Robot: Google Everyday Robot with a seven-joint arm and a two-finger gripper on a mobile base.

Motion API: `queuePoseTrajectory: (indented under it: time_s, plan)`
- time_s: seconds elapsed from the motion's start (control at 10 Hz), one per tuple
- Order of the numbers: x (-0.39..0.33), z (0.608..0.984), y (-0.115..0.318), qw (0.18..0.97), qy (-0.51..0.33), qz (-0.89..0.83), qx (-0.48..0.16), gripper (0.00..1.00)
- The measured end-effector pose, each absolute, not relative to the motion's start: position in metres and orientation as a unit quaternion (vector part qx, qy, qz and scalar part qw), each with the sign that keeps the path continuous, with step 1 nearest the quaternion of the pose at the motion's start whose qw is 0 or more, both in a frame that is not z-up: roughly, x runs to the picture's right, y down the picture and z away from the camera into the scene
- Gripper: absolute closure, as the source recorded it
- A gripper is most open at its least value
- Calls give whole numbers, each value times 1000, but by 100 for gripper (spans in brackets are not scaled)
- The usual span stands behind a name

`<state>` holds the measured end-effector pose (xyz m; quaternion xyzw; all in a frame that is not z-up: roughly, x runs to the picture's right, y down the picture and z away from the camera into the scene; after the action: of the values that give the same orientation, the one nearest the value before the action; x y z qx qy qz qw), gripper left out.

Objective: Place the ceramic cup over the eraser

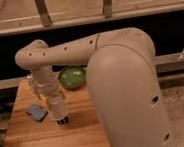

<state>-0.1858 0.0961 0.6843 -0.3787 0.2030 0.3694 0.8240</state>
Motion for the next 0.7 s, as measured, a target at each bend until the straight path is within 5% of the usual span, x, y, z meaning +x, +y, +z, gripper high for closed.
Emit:
queuePoseTrajectory:
  time_s: [0.2,0.7]
  plan:
    - [-183,685,95,823,205,372,-378,88]
    - [-183,685,95,823,205,371,-378,38]
